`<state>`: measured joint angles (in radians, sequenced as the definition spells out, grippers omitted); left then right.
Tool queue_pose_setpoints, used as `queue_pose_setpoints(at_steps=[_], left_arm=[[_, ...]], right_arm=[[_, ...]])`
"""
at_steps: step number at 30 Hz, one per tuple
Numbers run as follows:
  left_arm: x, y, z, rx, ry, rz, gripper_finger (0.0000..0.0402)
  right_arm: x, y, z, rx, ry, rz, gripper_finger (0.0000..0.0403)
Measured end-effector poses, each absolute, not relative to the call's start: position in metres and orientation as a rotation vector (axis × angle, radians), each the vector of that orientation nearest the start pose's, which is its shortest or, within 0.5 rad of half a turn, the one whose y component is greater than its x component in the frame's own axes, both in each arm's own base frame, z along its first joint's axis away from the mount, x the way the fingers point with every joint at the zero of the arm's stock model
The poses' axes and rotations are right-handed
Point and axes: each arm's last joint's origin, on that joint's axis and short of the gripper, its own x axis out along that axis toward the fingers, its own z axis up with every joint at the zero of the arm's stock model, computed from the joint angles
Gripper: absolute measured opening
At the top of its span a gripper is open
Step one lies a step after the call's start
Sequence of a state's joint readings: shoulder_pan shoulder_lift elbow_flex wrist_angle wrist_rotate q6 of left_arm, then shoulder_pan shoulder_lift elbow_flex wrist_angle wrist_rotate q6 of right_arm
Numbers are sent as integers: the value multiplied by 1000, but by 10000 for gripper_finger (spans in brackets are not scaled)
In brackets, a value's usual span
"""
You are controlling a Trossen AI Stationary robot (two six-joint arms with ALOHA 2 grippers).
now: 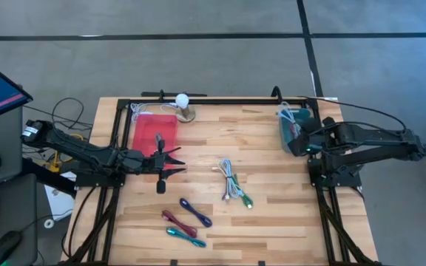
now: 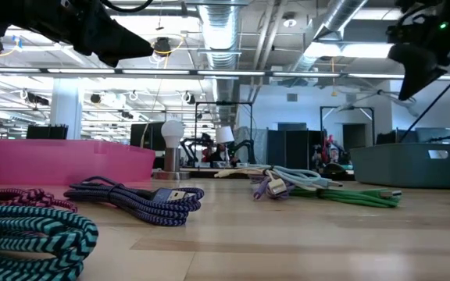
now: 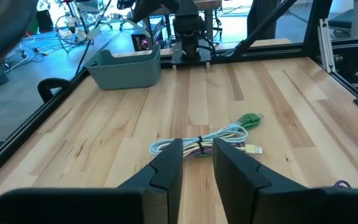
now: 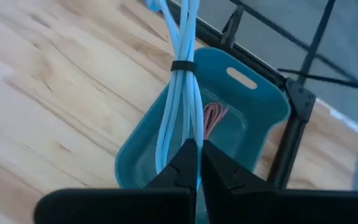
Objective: Pick & Place USB Port
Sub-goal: Put the right light blue charger cable into the blue bin
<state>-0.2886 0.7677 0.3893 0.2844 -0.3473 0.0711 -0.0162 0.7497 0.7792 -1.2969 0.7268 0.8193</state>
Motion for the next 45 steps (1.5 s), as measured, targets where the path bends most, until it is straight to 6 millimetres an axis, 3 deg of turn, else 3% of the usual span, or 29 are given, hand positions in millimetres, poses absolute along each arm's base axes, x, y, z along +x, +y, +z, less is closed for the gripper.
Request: queue_pose_setpoints(at_steps=[13,31,45], left_arm=[[170,-40,243,105,97,55,87],[170,-40,242,105,98,55,87],[170,-40,242,105,99,55,87]], right_arm=[[64,-18,269,508,777,-1088,0],[59,-27,267,670,773,-1233,0],[56,-32,266,670,815,-1265,0]])
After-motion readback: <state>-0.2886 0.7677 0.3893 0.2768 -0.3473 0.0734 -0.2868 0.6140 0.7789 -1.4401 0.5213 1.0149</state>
